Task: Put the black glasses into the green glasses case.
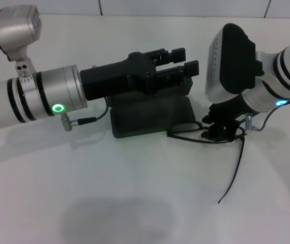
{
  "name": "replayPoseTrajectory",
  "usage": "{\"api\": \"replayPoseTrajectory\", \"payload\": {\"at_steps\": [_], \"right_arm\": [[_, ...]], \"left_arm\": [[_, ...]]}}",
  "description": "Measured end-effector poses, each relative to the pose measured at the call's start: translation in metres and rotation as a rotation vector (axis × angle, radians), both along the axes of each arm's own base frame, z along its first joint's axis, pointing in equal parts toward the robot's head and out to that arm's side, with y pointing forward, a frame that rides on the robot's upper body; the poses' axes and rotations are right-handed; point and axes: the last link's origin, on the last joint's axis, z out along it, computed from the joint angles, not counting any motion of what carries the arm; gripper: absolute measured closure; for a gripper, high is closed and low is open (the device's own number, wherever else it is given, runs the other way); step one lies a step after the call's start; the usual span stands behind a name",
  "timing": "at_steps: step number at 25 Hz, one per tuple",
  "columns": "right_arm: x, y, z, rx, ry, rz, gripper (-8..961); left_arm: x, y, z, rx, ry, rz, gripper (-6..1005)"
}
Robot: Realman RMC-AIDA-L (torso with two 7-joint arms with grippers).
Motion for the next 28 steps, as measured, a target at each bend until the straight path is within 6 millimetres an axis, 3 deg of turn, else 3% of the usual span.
{"api": "replayPoseTrajectory", "payload": {"at_steps": [11, 17, 22, 28], "right_arm": [[0.001, 0.002, -0.004, 0.01, 0.005, 0.003, 660], [0.002, 0.002, -0.004, 0.016, 0.008, 0.003, 726], [0.004, 0.001, -0.004, 0.008, 0.004, -0.004, 837], [0.002, -0.005, 0.018, 0.008, 0.053, -0.026, 842]], "left_arm": [[0.001, 0.001, 0.001, -0.002, 0.002, -0.003, 375], [0.002, 0.002, 0.001, 0.0, 0.003, -0.006, 375], [0.002, 0.002, 0.002, -0.002, 0.002, -0.005, 375], [-0.002, 0.001, 0.005, -0.008, -0.003, 0.003, 375]]}}
